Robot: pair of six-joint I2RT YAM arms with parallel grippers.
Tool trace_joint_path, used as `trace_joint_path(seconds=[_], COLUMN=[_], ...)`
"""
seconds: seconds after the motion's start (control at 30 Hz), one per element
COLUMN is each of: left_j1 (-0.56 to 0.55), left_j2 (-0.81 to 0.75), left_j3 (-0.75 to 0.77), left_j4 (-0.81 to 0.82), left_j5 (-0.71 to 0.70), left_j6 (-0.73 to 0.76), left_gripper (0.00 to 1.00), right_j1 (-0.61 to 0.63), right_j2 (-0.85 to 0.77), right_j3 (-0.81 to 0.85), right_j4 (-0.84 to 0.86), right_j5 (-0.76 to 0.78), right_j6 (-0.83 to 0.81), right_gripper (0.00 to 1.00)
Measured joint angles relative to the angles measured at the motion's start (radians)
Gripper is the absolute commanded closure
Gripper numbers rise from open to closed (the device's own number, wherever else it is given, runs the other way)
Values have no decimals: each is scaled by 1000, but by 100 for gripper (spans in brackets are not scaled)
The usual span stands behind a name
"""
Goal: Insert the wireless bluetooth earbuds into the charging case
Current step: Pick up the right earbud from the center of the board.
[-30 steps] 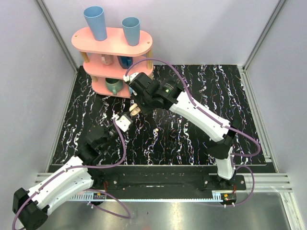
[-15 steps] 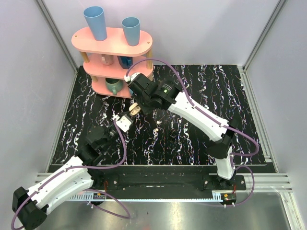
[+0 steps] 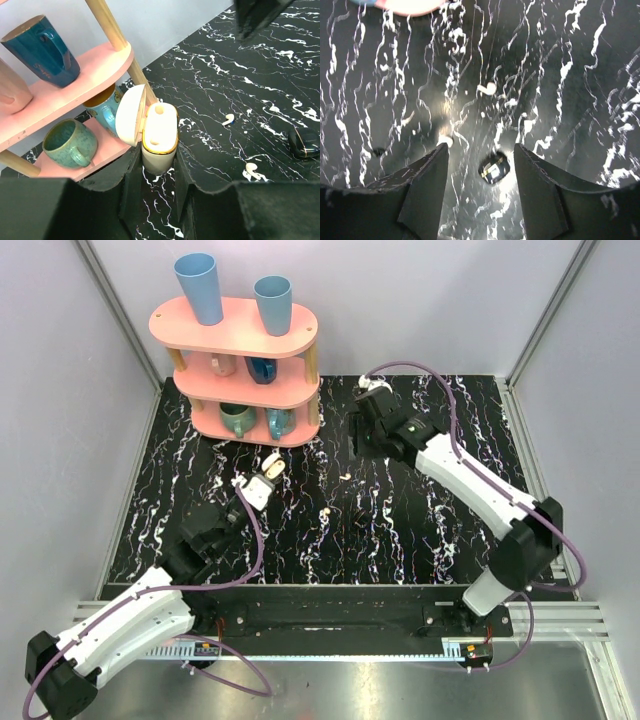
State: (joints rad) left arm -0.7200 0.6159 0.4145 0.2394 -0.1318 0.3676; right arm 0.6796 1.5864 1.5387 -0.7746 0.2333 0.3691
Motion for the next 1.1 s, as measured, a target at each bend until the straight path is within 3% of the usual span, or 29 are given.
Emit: trace_joint_path(seconds=[0.2, 0.43, 1.1], left_j1=[0, 0, -1], left_j2=[-28, -109, -88], left_j3=[0, 0, 0], left_j4=[-24, -26, -25], left_j5=[1, -2, -2], left_j6=[-20, -44, -53], left_gripper=[100, 100, 100], right_j1=[-129, -161, -144], right_j2=[196, 441, 478], right_j3=[-5, 19, 7], right_j4=[188, 230, 266], right_j5=[-129, -150, -165], right_j6=[66, 190, 276], right_gripper=[39, 44, 50])
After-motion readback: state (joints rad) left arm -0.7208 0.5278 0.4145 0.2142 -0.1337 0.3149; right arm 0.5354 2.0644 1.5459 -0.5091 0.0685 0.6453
